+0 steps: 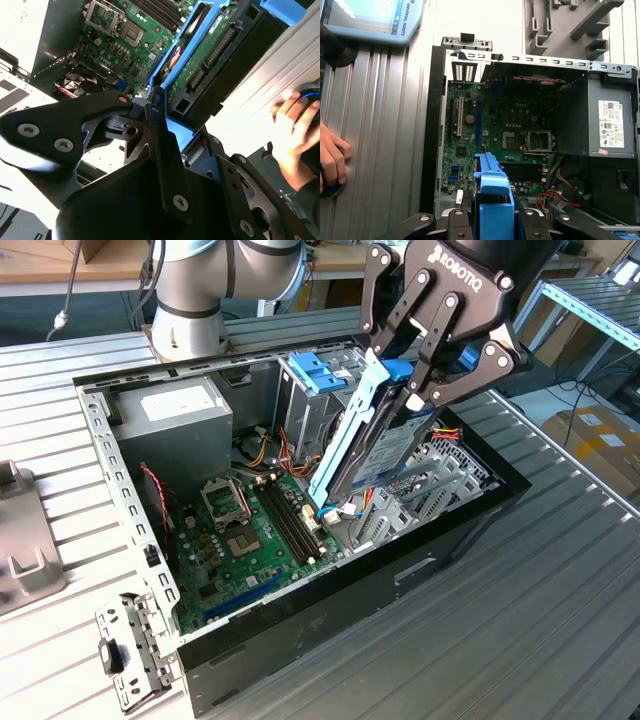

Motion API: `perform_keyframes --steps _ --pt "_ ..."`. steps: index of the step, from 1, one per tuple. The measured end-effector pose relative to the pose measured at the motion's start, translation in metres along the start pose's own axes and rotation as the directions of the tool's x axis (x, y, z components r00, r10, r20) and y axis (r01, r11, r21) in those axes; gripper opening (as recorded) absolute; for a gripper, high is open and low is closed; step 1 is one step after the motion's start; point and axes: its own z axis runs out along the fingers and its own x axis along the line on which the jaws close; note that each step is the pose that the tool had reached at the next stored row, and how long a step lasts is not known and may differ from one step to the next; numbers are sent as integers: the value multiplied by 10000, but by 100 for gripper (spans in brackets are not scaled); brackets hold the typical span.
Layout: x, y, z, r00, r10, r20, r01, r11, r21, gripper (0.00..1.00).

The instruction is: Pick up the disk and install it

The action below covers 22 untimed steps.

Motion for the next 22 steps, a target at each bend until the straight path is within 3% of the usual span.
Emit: perform_keyframes --steps 6,10,12,15,20,22 --pt "1 -1 0 10000 -2 0 2 10000 12 37" --pt "1 -1 1 10000 -5 -5 5 10000 71 37" --pt "2 0 5 10000 -7 -24 7 9999 171 37" --pt "1 -1 9 10000 -19 -42 21 9992 405 37" --pt "1 -2 11 10000 -25 -48 28 9987 509 37" --pt "2 -1 14 10000 -30 -55 33 9980 627 37"
